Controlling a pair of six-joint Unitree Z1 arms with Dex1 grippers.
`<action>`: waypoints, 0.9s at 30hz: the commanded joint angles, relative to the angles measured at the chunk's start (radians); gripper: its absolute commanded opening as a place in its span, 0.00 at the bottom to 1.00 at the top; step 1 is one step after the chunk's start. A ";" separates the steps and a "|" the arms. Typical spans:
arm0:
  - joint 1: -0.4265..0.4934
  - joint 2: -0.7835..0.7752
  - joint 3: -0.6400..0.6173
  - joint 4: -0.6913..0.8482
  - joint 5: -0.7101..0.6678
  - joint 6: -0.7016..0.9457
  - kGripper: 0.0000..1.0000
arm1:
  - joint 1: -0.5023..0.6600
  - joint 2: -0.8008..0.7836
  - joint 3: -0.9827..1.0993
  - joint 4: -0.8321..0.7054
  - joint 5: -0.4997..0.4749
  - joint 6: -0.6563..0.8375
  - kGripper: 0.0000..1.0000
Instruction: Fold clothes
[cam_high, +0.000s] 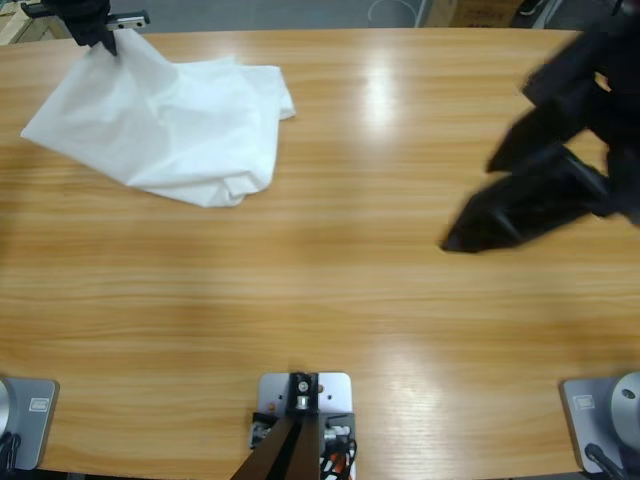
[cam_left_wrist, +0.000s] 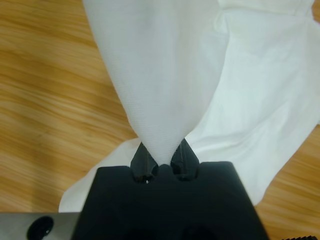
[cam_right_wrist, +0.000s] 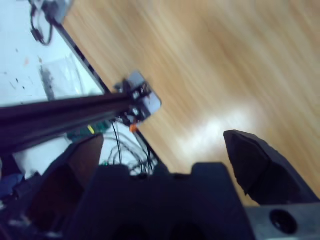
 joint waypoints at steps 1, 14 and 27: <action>-0.002 0.000 0.081 0.157 0.010 -0.010 0.00 | -0.054 0.236 0.060 -0.389 0.097 0.043 1.00; -0.007 0.000 0.092 0.155 0.016 -0.003 0.00 | -0.197 0.791 -0.779 -0.027 0.243 -0.021 1.00; -0.008 0.004 0.092 0.155 0.016 0.001 0.00 | -0.219 1.142 -1.232 0.218 0.382 -0.057 1.00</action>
